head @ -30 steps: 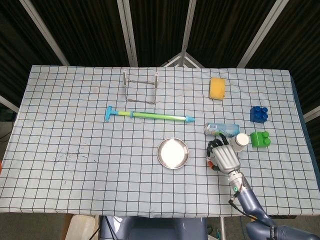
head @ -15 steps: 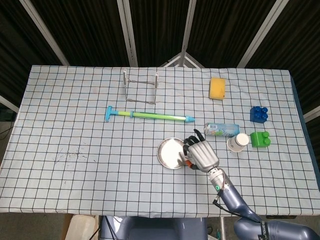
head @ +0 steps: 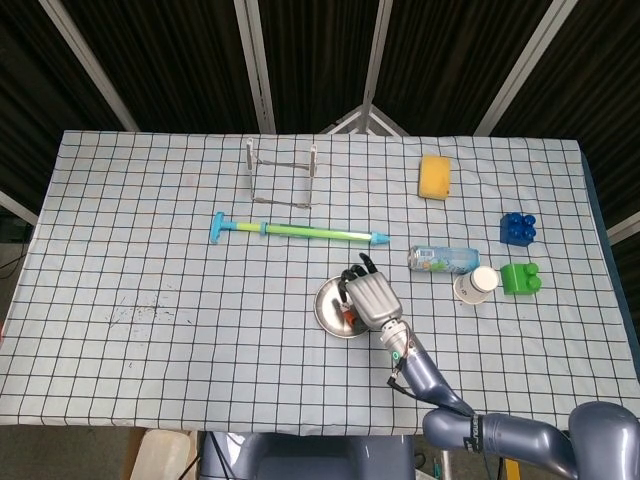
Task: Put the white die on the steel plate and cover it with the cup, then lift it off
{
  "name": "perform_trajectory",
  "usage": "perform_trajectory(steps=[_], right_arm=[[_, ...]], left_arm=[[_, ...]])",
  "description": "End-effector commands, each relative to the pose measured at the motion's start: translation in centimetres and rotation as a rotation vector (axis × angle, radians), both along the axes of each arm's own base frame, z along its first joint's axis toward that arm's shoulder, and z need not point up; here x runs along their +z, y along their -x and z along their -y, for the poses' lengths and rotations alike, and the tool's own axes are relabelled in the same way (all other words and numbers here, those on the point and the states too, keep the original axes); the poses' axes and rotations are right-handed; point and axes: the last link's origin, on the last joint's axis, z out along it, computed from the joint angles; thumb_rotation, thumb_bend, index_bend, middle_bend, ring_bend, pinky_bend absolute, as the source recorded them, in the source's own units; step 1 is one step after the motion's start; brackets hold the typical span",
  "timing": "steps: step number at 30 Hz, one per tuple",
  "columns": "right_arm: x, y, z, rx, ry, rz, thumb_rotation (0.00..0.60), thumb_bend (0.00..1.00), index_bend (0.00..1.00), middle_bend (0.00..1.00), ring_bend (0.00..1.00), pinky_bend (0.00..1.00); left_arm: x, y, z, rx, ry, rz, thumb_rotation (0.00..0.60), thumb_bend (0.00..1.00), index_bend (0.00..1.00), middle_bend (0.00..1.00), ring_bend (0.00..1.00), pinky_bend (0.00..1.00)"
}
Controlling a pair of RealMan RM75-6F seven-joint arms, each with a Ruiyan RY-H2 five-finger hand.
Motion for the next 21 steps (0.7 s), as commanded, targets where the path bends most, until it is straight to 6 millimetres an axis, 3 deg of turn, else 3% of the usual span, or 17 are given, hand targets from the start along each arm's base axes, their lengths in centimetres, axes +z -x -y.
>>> perform_trajectory(steps=[1, 16, 19, 21], right_arm=[[-0.40, -0.24, 0.68, -0.010, 0.001, 0.015, 0.600, 0.39, 0.58, 0.32, 0.22, 0.00], [-1.08, 0.13, 0.35, -0.004, -0.031, 0.013, 0.600, 0.38, 0.58, 0.32, 0.22, 0.00], [-1.22, 0.19, 0.36, -0.005, -0.033, 0.003, 0.600, 0.32, 0.50, 0.32, 0.22, 0.00], [-1.25, 0.23, 0.36, -0.012, -0.039, 0.001, 0.600, 0.21, 0.37, 0.29, 0.21, 0.00]], left_arm=[[0.06, 0.05, -0.04, 0.002, -0.003, 0.001, 0.600, 0.68, 0.19, 0.00, 0.00, 0.09], [-0.28, 0.00, -0.20, 0.005, 0.010, -0.007, 0.600, 0.68, 0.20, 0.00, 0.00, 0.09], [-0.25, -0.02, -0.17, 0.004, 0.009, -0.007, 0.600, 0.68, 0.20, 0.00, 0.00, 0.09], [-0.19, -0.01, -0.17, 0.004, 0.007, -0.006, 0.600, 0.68, 0.20, 0.00, 0.00, 0.09]])
